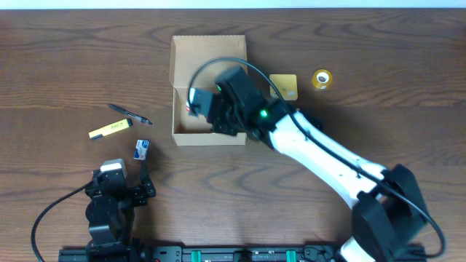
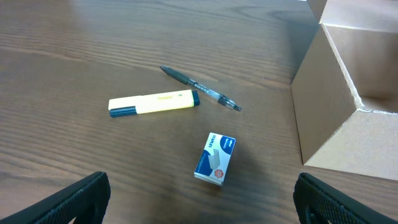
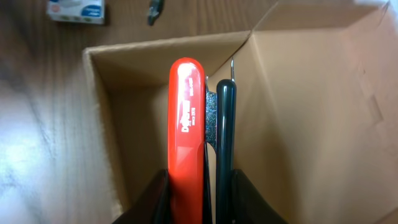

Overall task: Pack container
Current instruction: 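Carry the stapler and pen into the cardboard box with right gripper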

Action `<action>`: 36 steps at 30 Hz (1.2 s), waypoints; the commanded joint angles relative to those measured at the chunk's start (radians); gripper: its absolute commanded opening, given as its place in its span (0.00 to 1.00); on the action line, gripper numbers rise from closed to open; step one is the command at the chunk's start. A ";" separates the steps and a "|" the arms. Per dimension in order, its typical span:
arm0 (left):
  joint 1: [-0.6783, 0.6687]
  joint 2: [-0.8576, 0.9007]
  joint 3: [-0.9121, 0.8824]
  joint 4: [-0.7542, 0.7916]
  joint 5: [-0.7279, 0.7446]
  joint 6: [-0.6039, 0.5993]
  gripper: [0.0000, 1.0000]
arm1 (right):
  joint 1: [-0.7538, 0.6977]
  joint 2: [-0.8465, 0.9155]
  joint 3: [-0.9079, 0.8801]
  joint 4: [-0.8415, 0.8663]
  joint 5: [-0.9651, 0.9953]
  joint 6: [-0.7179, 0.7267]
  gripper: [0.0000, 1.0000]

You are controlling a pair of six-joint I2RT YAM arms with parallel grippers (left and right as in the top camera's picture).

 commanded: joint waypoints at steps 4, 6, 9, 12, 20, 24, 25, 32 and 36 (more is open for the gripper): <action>-0.004 -0.006 -0.017 0.000 -0.015 0.000 0.95 | 0.010 0.139 0.226 -0.146 0.051 -0.224 0.01; -0.004 -0.006 -0.017 0.000 -0.015 0.000 0.95 | 0.010 0.165 0.240 -0.160 0.051 -0.245 0.01; -0.004 -0.006 -0.017 0.000 -0.015 0.000 0.95 | 0.010 0.208 0.240 -0.155 0.052 -0.254 0.01; -0.004 -0.006 -0.017 0.000 -0.015 0.000 0.95 | 0.009 0.240 0.240 -0.140 0.063 -0.254 0.01; -0.004 -0.006 -0.017 0.000 -0.015 0.000 0.95 | 0.009 0.312 0.240 -0.026 0.076 -0.255 0.01; -0.004 -0.006 -0.017 0.000 -0.015 0.000 0.95 | 0.009 0.341 0.240 0.004 0.076 -0.255 0.01; -0.004 -0.006 -0.017 0.000 -0.015 0.000 0.95 | 0.009 0.346 0.240 0.003 0.076 -0.255 0.01; -0.004 -0.006 -0.017 0.000 -0.015 0.000 0.95 | 0.008 0.351 0.239 0.005 0.076 -0.254 0.01; -0.004 -0.006 -0.017 0.000 -0.015 0.000 0.95 | 0.006 0.351 0.239 0.009 0.076 -0.254 0.01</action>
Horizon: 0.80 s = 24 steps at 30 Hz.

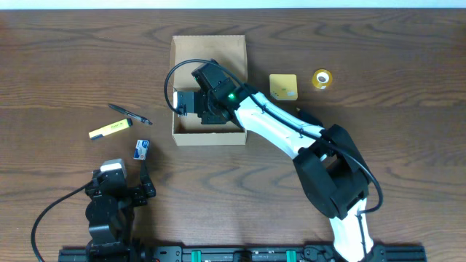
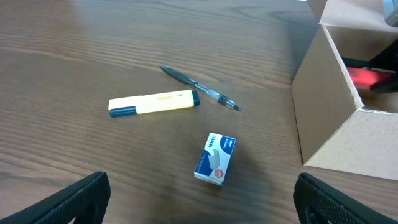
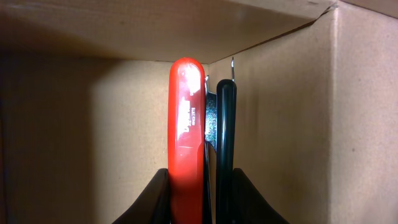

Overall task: Pack container
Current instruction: 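Carry the stapler and pen into the cardboard box with right gripper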

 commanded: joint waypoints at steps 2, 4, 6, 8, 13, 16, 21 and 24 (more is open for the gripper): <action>-0.004 -0.006 -0.017 0.000 -0.015 0.000 0.95 | 0.006 0.003 0.022 0.010 -0.005 -0.013 0.01; -0.004 -0.006 -0.017 0.000 -0.015 0.000 0.95 | 0.006 0.009 0.022 0.009 -0.006 -0.013 0.01; -0.004 -0.006 -0.017 0.000 -0.015 0.000 0.95 | 0.006 0.018 0.022 0.008 -0.006 -0.012 0.01; -0.004 -0.006 -0.017 0.000 -0.015 0.000 0.95 | 0.006 0.028 0.022 0.009 -0.005 -0.013 0.01; -0.004 -0.006 -0.017 0.000 -0.015 0.000 0.95 | 0.005 0.034 0.022 0.013 -0.005 -0.013 0.01; -0.004 -0.006 -0.017 0.000 -0.015 0.000 0.95 | 0.002 0.034 0.022 0.031 -0.005 -0.012 0.01; -0.004 -0.006 -0.017 0.000 -0.015 0.000 0.95 | 0.001 0.034 0.022 0.040 -0.007 -0.012 0.01; -0.004 -0.006 -0.017 0.000 -0.015 0.000 0.95 | 0.001 0.034 0.019 0.040 -0.035 -0.012 0.01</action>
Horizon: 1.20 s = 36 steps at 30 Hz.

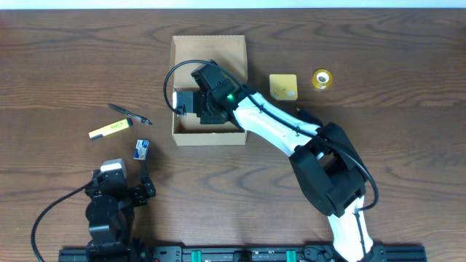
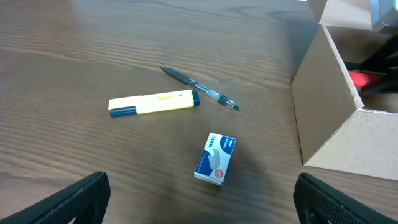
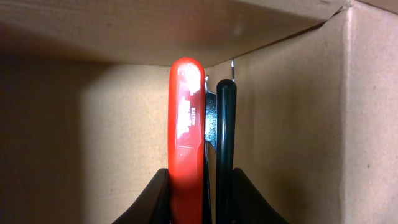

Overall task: Pack container
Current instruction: 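Carry the stapler and pen into the cardboard box with right gripper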

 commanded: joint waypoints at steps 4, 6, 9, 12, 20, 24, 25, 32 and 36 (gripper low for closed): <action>-0.004 -0.006 -0.017 0.000 -0.015 0.000 0.95 | 0.000 0.022 0.018 0.008 -0.035 -0.012 0.01; -0.004 -0.006 -0.017 0.000 -0.015 0.000 0.95 | -0.003 0.036 0.018 0.007 -0.034 -0.012 0.01; -0.004 -0.006 -0.017 0.000 -0.015 0.000 0.95 | -0.005 0.044 0.018 0.006 -0.034 -0.012 0.01; -0.004 -0.006 -0.017 0.000 -0.015 0.000 0.95 | -0.005 0.044 0.018 0.018 -0.034 -0.012 0.01; -0.004 -0.006 -0.017 0.000 -0.015 0.000 0.95 | -0.011 0.044 0.018 0.025 -0.031 -0.012 0.01; -0.004 -0.006 -0.017 0.000 -0.015 0.000 0.95 | -0.012 0.044 0.018 0.026 -0.031 -0.012 0.01; -0.004 -0.006 -0.017 0.000 -0.015 0.000 0.95 | -0.012 0.044 0.018 0.026 -0.031 -0.012 0.01; -0.004 -0.006 -0.017 0.000 -0.015 0.000 0.95 | -0.012 0.044 0.018 0.025 -0.031 -0.012 0.19; -0.004 -0.006 -0.017 0.000 -0.015 0.000 0.95 | -0.012 0.044 0.018 0.025 -0.031 -0.011 0.29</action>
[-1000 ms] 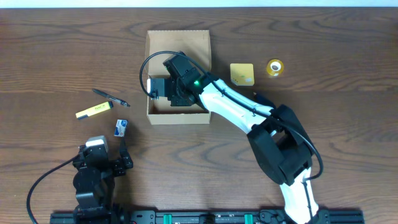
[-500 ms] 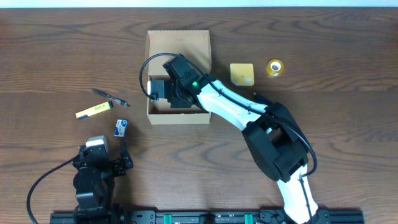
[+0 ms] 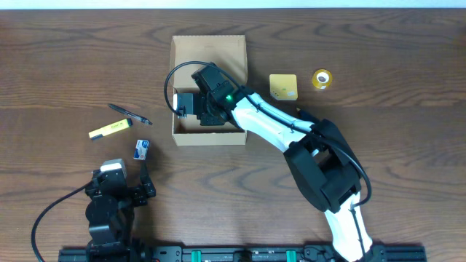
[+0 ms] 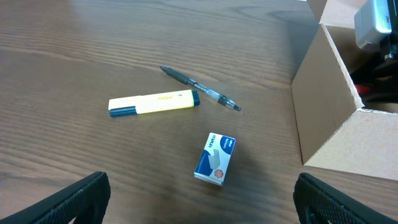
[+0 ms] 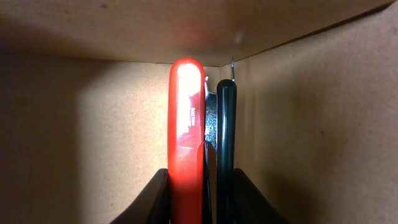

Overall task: Pack container
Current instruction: 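Carry the stapler and pen into the cardboard box with right gripper, then open the right gripper to release them inside the box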

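The open cardboard box (image 3: pixel 210 38) stands at the table's upper middle. My right gripper (image 3: pixel 194 107) reaches down inside the box's left half and is shut on a red and black stapler (image 5: pixel 188 137). In the right wrist view the right gripper (image 5: pixel 202 190) points the stapler at an inner corner of the box (image 5: pixel 74 124), close to the walls. The left gripper (image 4: pixel 202 202) stands open low at the front left, and nothing is between its fingers (image 4: pixel 87 193). A blue staples box (image 4: pixel 215 158) lies just ahead of it.
A yellow highlighter (image 3: pixel 110 129) and a pen (image 3: pixel 129 114) lie left of the box, with the blue staples box (image 3: pixel 142 149) nearer the front. A yellow sticky-note pad (image 3: pixel 283 86) and a tape roll (image 3: pixel 322 78) lie right of the box.
My right gripper has sunk slightly deeper toward the box's inner corner with the stapler in it. From the left wrist view less red shows over the box wall. The left arm is unchanged.
My right gripper first held the red stapler above the box's near left corner. Then it was inside the box with the walls all around, and it has edged closer to the inner corner since. The left gripper stayed open at the front left throughout.
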Action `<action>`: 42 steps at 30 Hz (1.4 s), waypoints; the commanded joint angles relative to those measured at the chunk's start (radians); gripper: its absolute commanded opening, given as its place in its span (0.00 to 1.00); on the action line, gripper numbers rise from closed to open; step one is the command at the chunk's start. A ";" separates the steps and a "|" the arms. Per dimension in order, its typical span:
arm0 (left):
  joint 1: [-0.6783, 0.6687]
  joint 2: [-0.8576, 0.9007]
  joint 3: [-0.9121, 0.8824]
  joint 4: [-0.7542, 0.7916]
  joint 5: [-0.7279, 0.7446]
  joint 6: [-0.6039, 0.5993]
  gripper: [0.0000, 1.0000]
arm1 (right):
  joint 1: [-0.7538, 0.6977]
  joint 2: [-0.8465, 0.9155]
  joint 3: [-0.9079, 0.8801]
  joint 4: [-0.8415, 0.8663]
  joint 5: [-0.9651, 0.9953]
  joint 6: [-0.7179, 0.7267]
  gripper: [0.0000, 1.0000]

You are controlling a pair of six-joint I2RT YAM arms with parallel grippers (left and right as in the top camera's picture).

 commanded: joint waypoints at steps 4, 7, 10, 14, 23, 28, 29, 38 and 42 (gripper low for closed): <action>-0.004 -0.006 -0.017 0.000 -0.015 0.000 0.95 | -0.007 0.003 0.018 0.002 -0.011 -0.011 0.33; -0.004 -0.006 -0.017 0.000 -0.015 0.000 0.95 | -0.008 0.003 0.018 0.002 -0.011 -0.007 0.37; -0.004 -0.006 -0.017 0.000 -0.015 0.000 0.95 | -0.008 0.003 0.018 0.001 -0.011 -0.007 0.38; -0.004 -0.006 -0.017 0.000 -0.015 0.000 0.95 | -0.008 0.003 0.018 -0.003 -0.011 -0.007 0.42; -0.004 -0.006 -0.017 0.000 -0.014 0.000 0.95 | -0.008 0.003 0.018 -0.005 -0.011 -0.008 0.45; -0.004 -0.006 -0.017 0.000 -0.015 0.000 0.95 | -0.007 0.003 0.018 -0.005 0.000 -0.006 0.45; -0.004 -0.006 -0.017 0.000 -0.015 0.000 0.95 | -0.007 0.003 0.018 -0.005 0.012 0.006 0.45; -0.004 -0.006 -0.017 0.000 -0.015 0.000 0.95 | 0.018 -0.075 0.018 -0.157 0.070 0.188 0.49; -0.004 -0.006 -0.017 0.000 -0.015 0.000 0.95 | 0.028 -0.129 0.018 -0.204 0.070 0.283 0.53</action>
